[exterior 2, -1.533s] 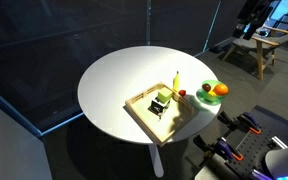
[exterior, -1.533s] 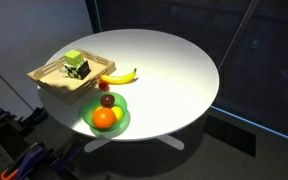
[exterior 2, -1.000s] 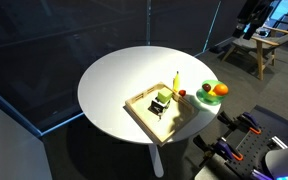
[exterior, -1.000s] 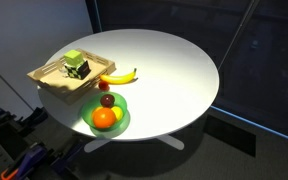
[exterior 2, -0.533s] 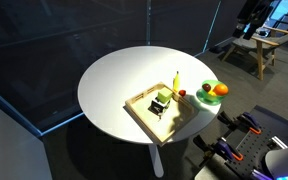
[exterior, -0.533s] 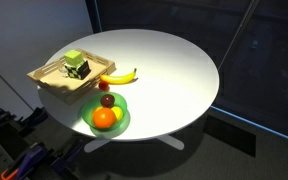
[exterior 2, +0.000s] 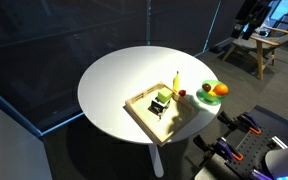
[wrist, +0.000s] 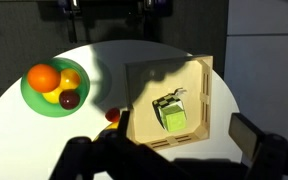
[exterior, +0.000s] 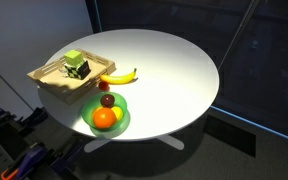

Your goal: Put the apple into the bowl

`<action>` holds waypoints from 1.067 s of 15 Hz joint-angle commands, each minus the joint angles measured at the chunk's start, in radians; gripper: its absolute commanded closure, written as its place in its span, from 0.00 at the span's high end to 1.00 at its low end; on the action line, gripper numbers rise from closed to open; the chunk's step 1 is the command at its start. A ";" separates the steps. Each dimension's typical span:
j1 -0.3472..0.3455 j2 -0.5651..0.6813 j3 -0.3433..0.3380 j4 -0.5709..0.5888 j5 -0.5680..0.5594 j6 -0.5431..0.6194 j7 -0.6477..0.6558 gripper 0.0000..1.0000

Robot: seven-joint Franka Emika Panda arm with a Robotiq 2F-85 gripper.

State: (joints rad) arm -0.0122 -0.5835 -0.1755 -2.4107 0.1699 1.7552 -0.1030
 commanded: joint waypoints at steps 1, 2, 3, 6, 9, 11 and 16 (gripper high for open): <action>-0.021 0.042 0.023 0.044 0.009 0.028 -0.004 1.00; -0.021 0.051 0.025 0.049 0.008 0.045 -0.003 1.00; -0.021 0.061 0.027 0.055 0.006 0.067 -0.004 1.00; -0.020 0.096 0.034 0.068 0.001 0.145 -0.005 1.00; -0.022 0.146 0.035 0.079 -0.006 0.219 -0.002 1.00; -0.027 0.187 0.033 0.093 -0.015 0.242 0.000 1.00; -0.051 0.298 0.031 0.158 -0.049 0.237 0.008 1.00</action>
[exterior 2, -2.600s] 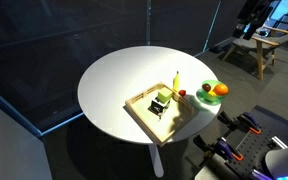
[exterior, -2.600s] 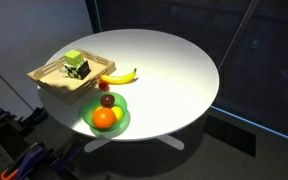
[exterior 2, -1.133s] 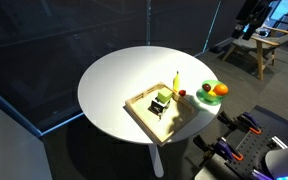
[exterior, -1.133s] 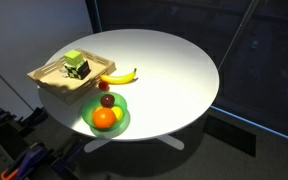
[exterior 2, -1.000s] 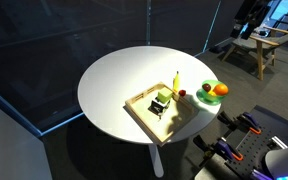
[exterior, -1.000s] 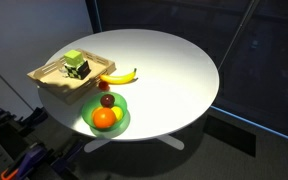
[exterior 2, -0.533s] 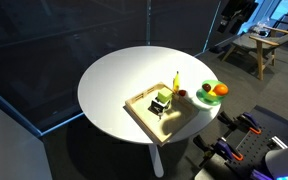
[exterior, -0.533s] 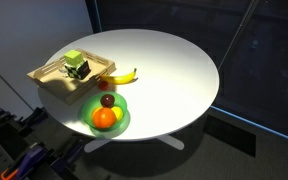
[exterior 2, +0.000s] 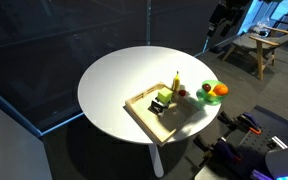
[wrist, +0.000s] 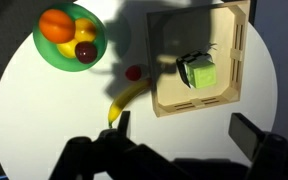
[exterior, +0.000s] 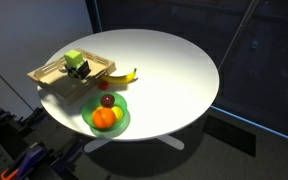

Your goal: Put the apple into the bowl

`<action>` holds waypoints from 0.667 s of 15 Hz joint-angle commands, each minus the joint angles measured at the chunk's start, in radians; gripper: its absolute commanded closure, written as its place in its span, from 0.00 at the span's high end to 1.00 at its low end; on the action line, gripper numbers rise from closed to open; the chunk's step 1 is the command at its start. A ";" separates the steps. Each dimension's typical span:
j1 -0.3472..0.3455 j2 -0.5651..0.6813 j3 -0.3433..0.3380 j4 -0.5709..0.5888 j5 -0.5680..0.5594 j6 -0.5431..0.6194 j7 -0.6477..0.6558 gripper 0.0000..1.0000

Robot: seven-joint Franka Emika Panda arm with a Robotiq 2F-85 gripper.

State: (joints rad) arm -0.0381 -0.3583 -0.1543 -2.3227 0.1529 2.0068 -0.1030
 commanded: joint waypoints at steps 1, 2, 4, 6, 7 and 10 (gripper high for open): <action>-0.031 0.095 0.011 0.084 -0.040 -0.016 0.017 1.00; -0.035 0.116 0.012 0.095 -0.046 -0.011 0.026 1.00; -0.039 0.156 0.012 0.108 -0.063 -0.008 0.011 1.00; -0.038 0.193 0.009 0.120 -0.075 -0.013 -0.029 1.00; -0.037 0.210 0.008 0.124 -0.082 -0.016 -0.047 1.00; -0.036 0.251 0.006 0.133 -0.093 -0.024 -0.136 1.00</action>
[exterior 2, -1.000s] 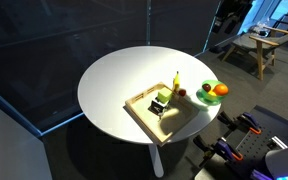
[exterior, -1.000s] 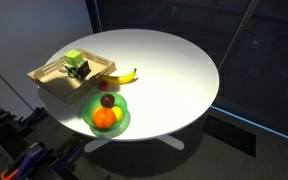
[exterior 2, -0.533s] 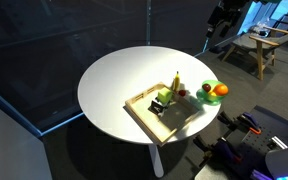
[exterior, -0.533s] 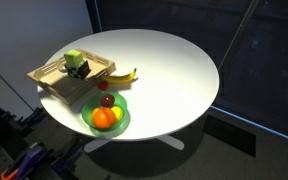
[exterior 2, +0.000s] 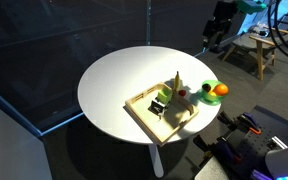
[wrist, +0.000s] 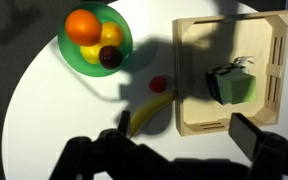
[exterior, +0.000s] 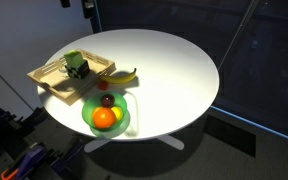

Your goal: Put the apple into the bowl

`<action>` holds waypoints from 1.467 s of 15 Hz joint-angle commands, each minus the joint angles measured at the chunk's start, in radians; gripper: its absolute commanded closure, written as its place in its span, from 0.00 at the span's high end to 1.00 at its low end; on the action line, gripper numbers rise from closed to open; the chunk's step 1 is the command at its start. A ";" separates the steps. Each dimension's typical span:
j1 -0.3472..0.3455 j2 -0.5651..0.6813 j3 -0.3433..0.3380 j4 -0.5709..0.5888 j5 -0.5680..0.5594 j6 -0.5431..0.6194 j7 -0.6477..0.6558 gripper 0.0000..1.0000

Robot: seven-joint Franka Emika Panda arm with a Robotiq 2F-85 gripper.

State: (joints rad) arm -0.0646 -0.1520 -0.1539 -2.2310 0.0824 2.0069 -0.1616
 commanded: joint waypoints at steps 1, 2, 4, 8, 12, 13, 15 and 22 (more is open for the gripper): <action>-0.010 0.056 0.006 0.043 -0.029 -0.016 -0.106 1.00; -0.011 0.065 0.007 0.044 -0.038 -0.010 -0.128 1.00; -0.012 0.078 0.010 0.043 -0.060 0.002 -0.172 1.00; -0.011 0.088 0.014 0.036 -0.114 0.052 -0.223 1.00; -0.011 0.082 0.018 0.017 -0.104 0.055 -0.206 1.00; -0.011 0.082 0.018 0.017 -0.105 0.056 -0.208 1.00; -0.011 0.082 0.018 0.017 -0.106 0.056 -0.210 1.00; -0.011 0.087 0.018 0.013 -0.103 0.069 -0.215 1.00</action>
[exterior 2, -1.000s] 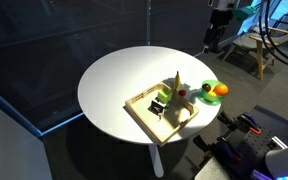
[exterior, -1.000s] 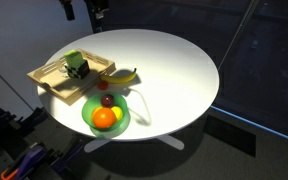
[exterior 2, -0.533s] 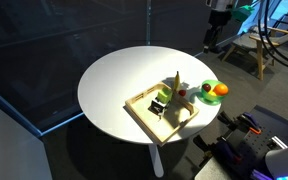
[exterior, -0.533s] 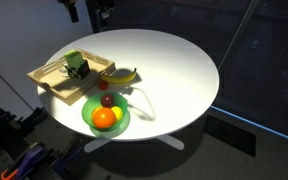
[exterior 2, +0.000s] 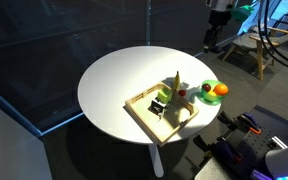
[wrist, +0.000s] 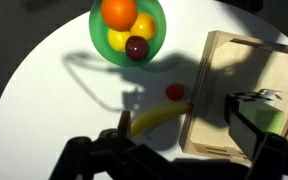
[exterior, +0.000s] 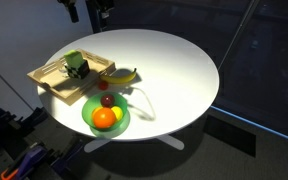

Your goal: Put the apple into the bowl

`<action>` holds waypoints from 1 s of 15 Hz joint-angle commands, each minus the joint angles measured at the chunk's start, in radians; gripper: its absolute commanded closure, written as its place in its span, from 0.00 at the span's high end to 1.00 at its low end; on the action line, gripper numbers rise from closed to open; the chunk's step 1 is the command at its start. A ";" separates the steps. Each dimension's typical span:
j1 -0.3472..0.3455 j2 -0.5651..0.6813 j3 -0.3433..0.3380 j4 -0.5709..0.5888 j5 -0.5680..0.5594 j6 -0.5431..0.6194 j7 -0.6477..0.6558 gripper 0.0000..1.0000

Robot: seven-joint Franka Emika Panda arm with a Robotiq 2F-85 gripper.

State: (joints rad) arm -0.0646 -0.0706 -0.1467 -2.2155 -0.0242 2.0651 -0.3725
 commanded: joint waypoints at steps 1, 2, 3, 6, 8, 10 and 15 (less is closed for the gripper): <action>-0.010 0.010 0.011 -0.009 0.004 0.032 -0.007 1.00; -0.009 0.017 0.013 -0.017 0.002 0.057 -0.008 1.00; -0.008 0.025 0.015 -0.022 0.002 0.080 -0.010 1.00; -0.006 0.063 0.026 -0.038 -0.005 0.175 -0.009 1.00; -0.005 0.097 0.036 -0.046 -0.007 0.230 -0.007 1.00; -0.005 0.133 0.047 -0.046 -0.009 0.271 -0.003 1.00; -0.010 0.223 0.072 -0.036 -0.006 0.335 -0.009 1.00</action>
State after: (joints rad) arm -0.0643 0.1153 -0.0904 -2.2601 -0.0241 2.3685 -0.3725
